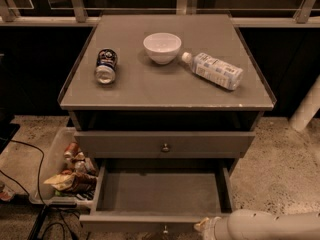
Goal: Close middle drawer
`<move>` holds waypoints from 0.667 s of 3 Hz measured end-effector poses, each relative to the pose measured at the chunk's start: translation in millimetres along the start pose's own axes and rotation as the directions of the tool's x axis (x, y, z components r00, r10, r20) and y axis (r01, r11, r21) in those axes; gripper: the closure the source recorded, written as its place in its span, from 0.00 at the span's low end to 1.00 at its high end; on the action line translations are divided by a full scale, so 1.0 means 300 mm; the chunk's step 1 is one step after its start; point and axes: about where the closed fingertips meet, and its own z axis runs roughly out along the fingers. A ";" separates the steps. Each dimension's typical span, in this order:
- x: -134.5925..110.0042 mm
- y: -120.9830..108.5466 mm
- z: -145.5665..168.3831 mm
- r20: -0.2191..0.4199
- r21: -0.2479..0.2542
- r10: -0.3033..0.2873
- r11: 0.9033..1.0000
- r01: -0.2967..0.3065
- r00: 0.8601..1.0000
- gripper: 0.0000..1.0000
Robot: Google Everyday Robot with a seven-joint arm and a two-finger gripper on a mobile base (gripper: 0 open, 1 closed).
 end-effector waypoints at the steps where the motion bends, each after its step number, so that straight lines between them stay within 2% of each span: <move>1: 0.000 0.010 0.000 0.000 0.000 0.000 1.000 0.000 1.000 0.18; 2: -0.007 -0.034 0.004 0.026 0.012 -0.003 1.000 0.003 1.000 0.41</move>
Offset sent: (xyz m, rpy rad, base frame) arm 0.1422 -0.0389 0.0049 0.2095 -0.2289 -0.0382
